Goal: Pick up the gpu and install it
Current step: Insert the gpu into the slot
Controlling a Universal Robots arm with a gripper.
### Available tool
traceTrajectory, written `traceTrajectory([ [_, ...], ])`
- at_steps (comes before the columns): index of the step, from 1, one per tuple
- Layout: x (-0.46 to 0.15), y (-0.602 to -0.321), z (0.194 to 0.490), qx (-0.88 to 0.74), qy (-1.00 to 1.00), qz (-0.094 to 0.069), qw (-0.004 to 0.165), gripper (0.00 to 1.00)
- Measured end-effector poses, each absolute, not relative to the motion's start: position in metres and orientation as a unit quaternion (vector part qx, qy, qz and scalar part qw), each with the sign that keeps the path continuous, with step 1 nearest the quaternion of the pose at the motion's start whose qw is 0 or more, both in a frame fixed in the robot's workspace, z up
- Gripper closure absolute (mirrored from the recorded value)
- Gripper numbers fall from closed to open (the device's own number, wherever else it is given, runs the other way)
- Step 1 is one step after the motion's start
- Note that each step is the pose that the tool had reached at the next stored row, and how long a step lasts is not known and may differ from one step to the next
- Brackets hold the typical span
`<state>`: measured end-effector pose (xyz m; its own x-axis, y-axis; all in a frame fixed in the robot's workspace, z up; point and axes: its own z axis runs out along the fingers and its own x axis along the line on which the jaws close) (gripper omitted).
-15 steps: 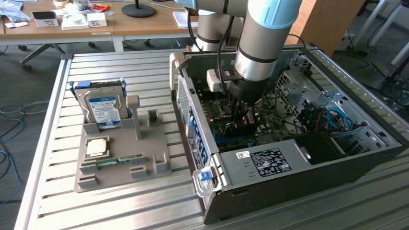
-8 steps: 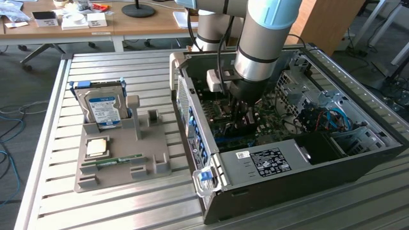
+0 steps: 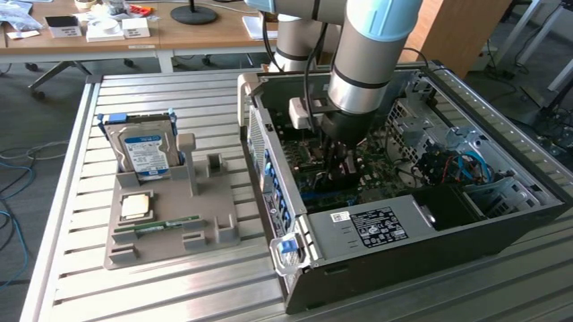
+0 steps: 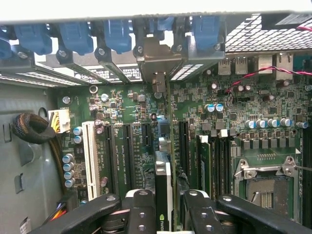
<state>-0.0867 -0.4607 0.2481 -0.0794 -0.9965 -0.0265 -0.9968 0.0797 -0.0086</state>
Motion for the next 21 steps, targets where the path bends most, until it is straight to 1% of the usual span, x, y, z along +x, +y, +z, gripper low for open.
traceTrajectory([
  [21,-0.0897,-0.4607,0.2474,-0.678,0.735,0.006,0.013,0.73],
])
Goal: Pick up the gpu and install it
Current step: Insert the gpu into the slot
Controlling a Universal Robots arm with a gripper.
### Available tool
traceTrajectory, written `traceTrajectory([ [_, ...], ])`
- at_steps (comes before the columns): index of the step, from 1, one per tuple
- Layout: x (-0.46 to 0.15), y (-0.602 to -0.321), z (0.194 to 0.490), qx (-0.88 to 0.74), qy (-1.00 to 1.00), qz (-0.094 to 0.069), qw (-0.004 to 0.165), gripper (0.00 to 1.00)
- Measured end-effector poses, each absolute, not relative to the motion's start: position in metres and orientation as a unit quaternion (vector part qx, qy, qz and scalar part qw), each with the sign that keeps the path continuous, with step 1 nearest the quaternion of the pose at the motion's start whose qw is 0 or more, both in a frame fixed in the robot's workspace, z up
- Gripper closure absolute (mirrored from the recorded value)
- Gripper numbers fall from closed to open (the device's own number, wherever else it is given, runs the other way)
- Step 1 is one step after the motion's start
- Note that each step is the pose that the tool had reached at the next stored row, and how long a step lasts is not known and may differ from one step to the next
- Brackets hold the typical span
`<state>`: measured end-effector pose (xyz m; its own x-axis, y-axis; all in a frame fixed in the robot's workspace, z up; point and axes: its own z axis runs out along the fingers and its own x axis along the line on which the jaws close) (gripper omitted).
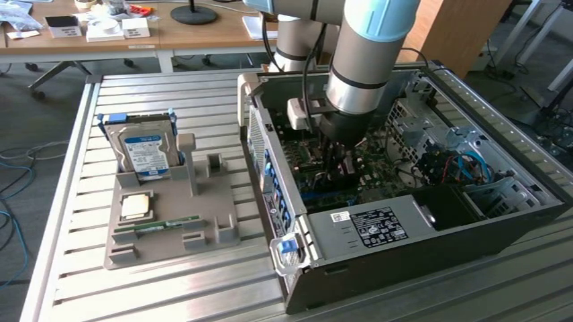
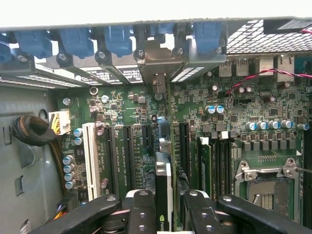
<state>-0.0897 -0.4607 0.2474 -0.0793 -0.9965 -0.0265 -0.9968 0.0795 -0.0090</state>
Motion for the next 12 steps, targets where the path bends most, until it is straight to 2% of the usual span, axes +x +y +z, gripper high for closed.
traceTrajectory([
  [12,-0.0909,-0.4608,0.2448,-0.678,0.735,0.006,0.013,0.73],
])
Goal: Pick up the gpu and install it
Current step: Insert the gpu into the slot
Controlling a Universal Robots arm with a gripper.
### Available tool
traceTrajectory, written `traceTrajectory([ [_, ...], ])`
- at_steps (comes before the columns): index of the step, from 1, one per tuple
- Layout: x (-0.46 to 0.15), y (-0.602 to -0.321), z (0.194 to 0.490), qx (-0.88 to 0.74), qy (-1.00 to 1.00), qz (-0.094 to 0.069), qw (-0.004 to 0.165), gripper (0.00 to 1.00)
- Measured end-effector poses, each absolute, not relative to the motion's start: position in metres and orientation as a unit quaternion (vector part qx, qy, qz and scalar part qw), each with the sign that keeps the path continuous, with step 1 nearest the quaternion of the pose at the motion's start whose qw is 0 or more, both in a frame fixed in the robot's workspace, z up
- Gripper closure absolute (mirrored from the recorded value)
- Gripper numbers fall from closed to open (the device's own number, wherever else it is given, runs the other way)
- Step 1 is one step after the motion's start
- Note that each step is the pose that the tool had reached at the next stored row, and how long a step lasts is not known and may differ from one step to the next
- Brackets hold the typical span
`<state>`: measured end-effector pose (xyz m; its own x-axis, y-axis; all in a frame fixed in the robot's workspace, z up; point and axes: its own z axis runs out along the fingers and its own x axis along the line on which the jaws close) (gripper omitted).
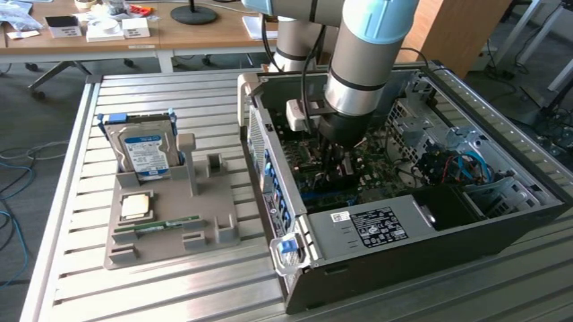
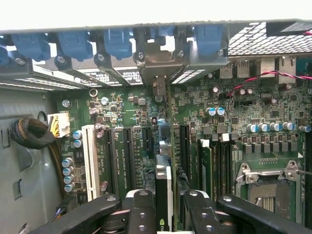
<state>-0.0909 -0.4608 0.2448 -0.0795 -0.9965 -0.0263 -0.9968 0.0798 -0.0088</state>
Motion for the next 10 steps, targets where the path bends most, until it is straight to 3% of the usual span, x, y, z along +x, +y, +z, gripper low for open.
traceTrajectory([
  [10,-0.091,-0.4607,0.2426,-0.678,0.735,0.006,0.013,0.73],
])
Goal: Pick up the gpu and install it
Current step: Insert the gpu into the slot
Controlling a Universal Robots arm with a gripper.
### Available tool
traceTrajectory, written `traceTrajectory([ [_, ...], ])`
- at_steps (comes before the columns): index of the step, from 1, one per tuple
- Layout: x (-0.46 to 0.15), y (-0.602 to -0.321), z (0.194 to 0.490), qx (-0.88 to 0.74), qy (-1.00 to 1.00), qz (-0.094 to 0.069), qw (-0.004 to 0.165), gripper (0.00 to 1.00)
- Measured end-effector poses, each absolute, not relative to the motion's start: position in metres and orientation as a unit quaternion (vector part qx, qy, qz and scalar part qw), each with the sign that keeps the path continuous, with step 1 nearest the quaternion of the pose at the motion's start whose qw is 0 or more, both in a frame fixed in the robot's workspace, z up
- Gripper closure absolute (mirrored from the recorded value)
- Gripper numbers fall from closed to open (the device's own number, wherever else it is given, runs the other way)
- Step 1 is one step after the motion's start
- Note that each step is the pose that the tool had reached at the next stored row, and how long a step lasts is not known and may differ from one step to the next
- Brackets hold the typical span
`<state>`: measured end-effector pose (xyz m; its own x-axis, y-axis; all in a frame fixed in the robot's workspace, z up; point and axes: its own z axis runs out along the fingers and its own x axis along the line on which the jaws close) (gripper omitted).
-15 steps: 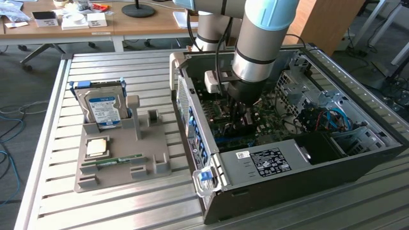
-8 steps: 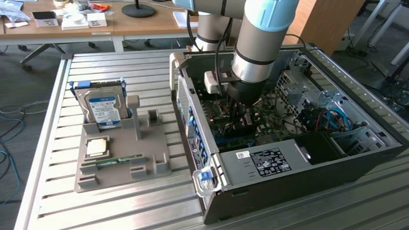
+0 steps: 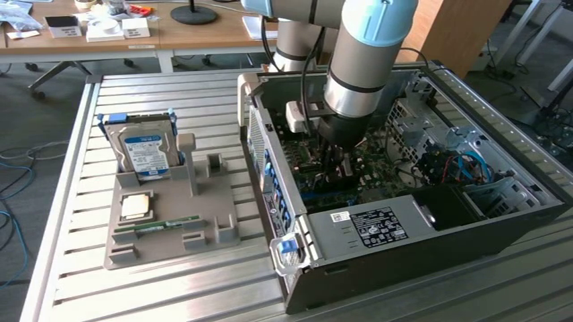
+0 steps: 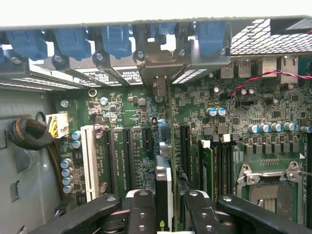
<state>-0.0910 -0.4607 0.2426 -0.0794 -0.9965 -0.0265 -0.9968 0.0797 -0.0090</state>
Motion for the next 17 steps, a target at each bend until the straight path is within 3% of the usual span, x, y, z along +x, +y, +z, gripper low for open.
traceTrajectory([
  [10,-0.0912,-0.4607,0.2425,-0.678,0.735,0.006,0.013,0.72],
  [13,-0.091,-0.4607,0.2426,-0.678,0.735,0.006,0.013,0.6],
  [17,-0.091,-0.4608,0.2433,-0.678,0.735,0.006,0.013,0.6],
])
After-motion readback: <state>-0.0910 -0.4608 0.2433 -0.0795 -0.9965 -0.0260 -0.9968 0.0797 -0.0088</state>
